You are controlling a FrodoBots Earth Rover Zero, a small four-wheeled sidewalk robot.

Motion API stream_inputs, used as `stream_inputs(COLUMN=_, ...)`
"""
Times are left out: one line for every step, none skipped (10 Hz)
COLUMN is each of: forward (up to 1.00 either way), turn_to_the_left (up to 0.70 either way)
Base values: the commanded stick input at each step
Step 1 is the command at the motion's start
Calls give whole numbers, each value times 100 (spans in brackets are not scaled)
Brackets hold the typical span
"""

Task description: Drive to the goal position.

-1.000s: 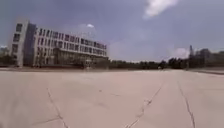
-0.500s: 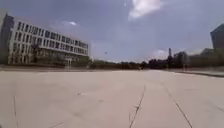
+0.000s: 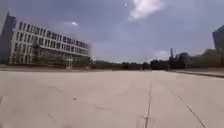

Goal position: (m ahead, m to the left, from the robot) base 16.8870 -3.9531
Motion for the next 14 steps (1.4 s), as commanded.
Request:
stream_inputs(forward=70, turn_to_the_left=0)
stream_inputs(forward=70, turn_to_the_left=0)
stream_inputs(forward=70, turn_to_the_left=0)
stream_inputs(forward=70, turn_to_the_left=0)
stream_inputs(forward=70, turn_to_the_left=0)
stream_inputs(forward=70, turn_to_the_left=0)
stream_inputs(forward=70, turn_to_the_left=0)
stream_inputs(forward=70, turn_to_the_left=0)
stream_inputs(forward=70, turn_to_the_left=0)
stream_inputs(forward=70, turn_to_the_left=0)
stream_inputs(forward=70, turn_to_the_left=0)
stream_inputs(forward=70, turn_to_the_left=0)
stream_inputs(forward=70, turn_to_the_left=0)
stream_inputs(forward=70, turn_to_the_left=0)
